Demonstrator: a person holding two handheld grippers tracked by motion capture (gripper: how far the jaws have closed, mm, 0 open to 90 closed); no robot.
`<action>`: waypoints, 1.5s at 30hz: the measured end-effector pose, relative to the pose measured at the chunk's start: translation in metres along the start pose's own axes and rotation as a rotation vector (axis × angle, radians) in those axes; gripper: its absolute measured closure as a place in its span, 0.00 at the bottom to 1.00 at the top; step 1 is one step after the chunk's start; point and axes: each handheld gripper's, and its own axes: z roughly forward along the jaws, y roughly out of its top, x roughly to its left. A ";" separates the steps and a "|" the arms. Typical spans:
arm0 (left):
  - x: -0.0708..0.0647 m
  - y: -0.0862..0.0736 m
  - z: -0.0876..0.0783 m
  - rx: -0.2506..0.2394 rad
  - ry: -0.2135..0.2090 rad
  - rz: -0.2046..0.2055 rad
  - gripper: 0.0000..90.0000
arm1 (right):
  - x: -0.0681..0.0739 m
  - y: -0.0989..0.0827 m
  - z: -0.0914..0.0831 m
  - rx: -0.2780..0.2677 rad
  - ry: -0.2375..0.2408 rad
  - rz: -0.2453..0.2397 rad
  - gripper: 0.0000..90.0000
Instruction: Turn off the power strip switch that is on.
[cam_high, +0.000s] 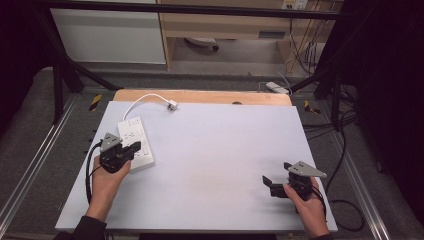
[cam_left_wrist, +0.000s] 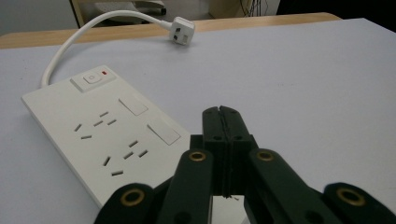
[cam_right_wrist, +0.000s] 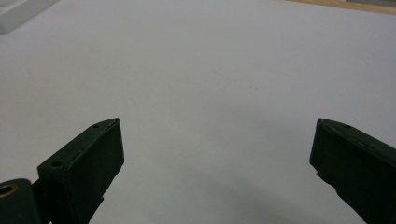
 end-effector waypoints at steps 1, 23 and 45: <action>0.000 0.000 0.000 0.003 -0.001 0.000 1.00 | 0.000 0.000 0.000 0.000 0.000 0.000 0.04; 0.001 -0.011 0.022 0.103 -0.011 -0.010 1.00 | -0.001 0.000 0.000 0.000 0.002 0.001 0.04; 0.003 -0.018 0.034 0.138 0.005 -0.012 1.00 | -0.001 0.000 -0.001 -0.001 -0.002 -0.001 0.04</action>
